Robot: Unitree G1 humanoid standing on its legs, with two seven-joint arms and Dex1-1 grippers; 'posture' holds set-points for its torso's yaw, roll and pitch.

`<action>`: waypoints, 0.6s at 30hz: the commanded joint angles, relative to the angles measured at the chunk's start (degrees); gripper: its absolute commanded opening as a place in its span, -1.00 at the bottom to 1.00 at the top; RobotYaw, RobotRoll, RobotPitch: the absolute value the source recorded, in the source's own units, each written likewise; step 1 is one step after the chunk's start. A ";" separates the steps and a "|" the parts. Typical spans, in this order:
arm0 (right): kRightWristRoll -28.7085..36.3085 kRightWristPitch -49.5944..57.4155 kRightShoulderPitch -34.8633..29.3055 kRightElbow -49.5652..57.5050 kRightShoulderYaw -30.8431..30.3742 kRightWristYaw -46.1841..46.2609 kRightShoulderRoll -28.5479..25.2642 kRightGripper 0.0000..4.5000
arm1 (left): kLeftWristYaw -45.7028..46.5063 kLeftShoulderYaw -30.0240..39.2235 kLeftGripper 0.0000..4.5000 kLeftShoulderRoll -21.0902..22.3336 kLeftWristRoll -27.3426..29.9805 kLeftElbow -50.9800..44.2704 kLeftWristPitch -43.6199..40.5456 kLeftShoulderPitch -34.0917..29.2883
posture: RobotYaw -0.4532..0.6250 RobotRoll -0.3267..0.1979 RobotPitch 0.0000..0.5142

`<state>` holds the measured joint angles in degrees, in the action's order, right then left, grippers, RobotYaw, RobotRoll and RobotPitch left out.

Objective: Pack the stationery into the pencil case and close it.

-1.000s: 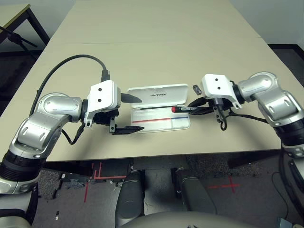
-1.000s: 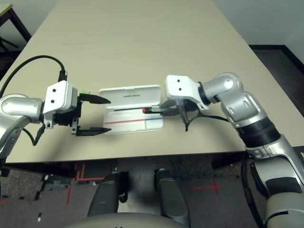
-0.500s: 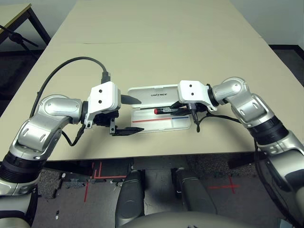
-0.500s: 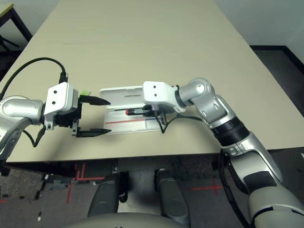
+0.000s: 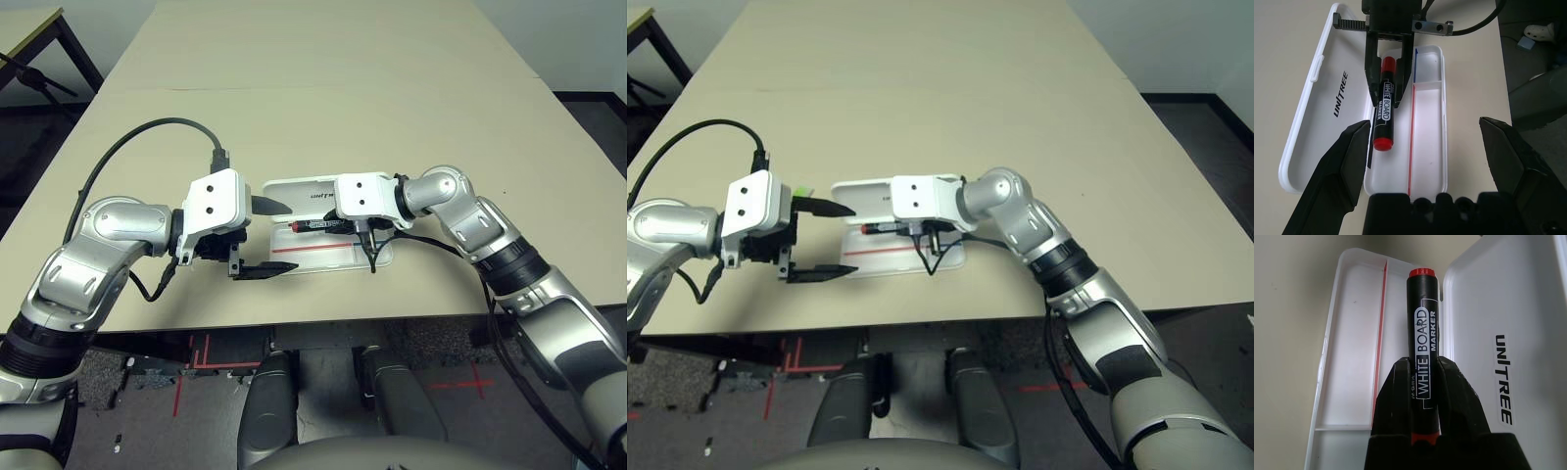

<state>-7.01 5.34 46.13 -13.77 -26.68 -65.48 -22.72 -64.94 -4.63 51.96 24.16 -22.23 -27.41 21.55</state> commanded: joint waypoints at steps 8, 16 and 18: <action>5.40 -1.39 -2.32 2.60 3.12 -3.32 -2.10 0.99 | -0.33 -0.43 1.00 0.57 -0.99 -0.71 0.45 -1.09 | -0.23 0.25 -0.49; 21.58 17.54 -8.56 17.40 13.20 -8.25 -10.12 0.99 | -0.44 0.16 1.00 1.00 -0.85 -0.59 0.33 -1.72 | -0.21 0.25 -0.49; 25.71 21.93 -10.36 19.97 17.15 -7.42 -11.92 0.99 | -0.41 0.39 1.00 1.20 -0.74 -0.66 0.31 -2.04 | -0.20 0.25 -0.49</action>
<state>15.19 23.59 36.96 3.57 -12.36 -73.06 -33.52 -64.96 -4.57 52.40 23.74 -22.14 -27.18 20.36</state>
